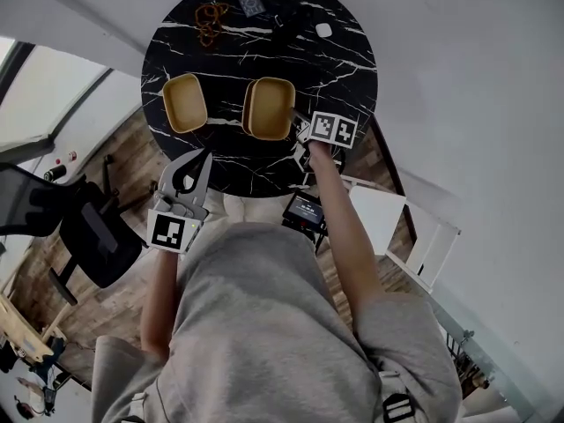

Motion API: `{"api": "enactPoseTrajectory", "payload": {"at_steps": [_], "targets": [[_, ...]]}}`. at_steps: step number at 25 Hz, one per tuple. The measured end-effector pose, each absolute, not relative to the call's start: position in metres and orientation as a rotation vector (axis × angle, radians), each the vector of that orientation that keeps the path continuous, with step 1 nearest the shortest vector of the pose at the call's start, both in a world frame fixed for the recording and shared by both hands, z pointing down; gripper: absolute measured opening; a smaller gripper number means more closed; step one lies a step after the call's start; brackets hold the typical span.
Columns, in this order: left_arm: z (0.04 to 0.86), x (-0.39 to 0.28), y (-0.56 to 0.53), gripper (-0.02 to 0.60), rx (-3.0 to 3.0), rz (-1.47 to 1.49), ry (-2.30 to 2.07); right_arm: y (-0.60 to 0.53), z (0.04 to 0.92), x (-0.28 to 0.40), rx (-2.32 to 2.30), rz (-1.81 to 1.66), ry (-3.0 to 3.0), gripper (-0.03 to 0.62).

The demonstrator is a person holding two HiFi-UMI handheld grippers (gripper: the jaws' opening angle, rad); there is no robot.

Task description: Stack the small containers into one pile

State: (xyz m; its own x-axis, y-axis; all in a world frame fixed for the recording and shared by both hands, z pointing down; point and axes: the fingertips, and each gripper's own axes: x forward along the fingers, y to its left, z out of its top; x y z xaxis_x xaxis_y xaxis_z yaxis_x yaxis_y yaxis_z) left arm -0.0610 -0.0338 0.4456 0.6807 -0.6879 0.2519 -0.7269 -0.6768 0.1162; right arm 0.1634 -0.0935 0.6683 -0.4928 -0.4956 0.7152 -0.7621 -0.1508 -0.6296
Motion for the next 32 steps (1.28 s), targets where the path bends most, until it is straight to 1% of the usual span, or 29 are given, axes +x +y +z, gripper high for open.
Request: {"api": "enactPoseTrajectory", "payload": {"at_steps": [6, 12, 32], "targets": [[0.447, -0.066, -0.038, -0.003, 2.653, 0.326, -1.127, -0.098, 0.676, 0.149, 1.471, 1.764, -1.834, 0.026], [0.45, -0.066, -0.037, -0.003, 2.659, 0.327, -1.096, -0.101, 0.684, 0.144, 1.486, 1.743, -1.801, 0.026], [0.453, -0.075, -0.04, -0.003, 2.644, 0.318, -1.091, -0.092, 0.706, 0.155, 1.523, 1.68, -1.701, 0.026]]}}
